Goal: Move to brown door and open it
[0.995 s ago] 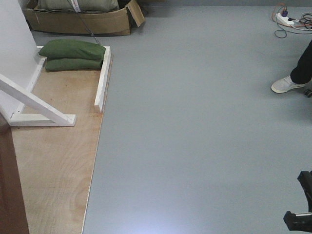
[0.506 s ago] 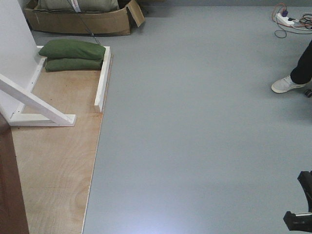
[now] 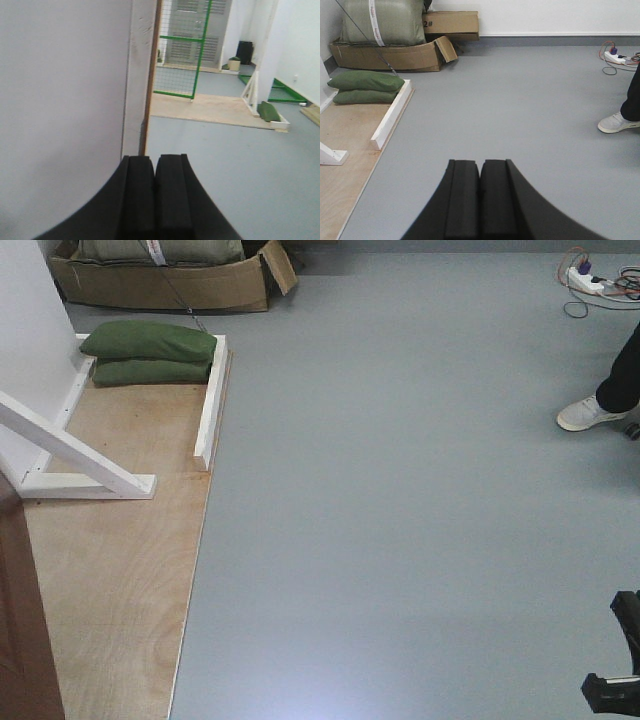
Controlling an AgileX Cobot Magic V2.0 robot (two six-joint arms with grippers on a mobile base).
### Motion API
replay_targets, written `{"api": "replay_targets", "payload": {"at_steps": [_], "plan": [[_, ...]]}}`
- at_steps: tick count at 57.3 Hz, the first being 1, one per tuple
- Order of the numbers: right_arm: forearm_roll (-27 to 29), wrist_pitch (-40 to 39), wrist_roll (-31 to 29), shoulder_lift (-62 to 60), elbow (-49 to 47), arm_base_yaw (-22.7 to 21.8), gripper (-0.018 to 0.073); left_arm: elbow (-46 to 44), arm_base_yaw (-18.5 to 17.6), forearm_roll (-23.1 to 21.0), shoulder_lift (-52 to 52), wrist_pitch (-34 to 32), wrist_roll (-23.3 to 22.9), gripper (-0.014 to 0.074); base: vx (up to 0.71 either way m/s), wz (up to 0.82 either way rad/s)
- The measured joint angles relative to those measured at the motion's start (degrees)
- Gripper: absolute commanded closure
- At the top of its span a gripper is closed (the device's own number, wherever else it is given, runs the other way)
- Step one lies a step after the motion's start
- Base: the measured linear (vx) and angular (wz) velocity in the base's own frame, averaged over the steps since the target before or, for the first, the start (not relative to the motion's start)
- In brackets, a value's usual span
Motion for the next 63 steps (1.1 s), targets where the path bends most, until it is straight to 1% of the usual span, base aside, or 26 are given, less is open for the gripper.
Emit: {"api": "replay_targets", "payload": {"at_steps": [9, 24, 30, 37, 45, 63], "plan": [[0.0, 0.0, 0.0, 0.0, 0.0, 0.0, 0.0559, 0.0, 0.0, 0.2, 0.0, 8.4, -0.1, 0.0561, 0.00, 0.00], [0.0, 0.0, 0.0, 0.0, 0.0, 0.0, 0.0559, 0.0, 0.0, 0.6, 0.0, 25.0, -1.0, 0.0561, 0.00, 0.00], [0.0, 0.0, 0.0, 0.0, 0.0, 0.0, 0.0559, 0.0, 0.0, 1.1, 0.0, 32.2, -4.0, 0.0561, 0.00, 0.00], [0.0, 0.0, 0.0, 0.0, 0.0, 0.0, 0.0559, 0.0, -0.1, 1.5, 0.2, 37.9, -8.6, 0.0561, 0.00, 0.00], [0.0, 0.0, 0.0, 0.0, 0.0, 0.0, 0.0559, 0.0, -1.8, 1.8, 0.3, 40.6, -10.5, 0.0561, 0.00, 0.00], [0.0, 0.0, 0.0, 0.0, 0.0, 0.0, 0.0559, 0.0, -11.1, 2.0, 1.0, 41.6, -10.7, 0.0561, 0.00, 0.00]]}}
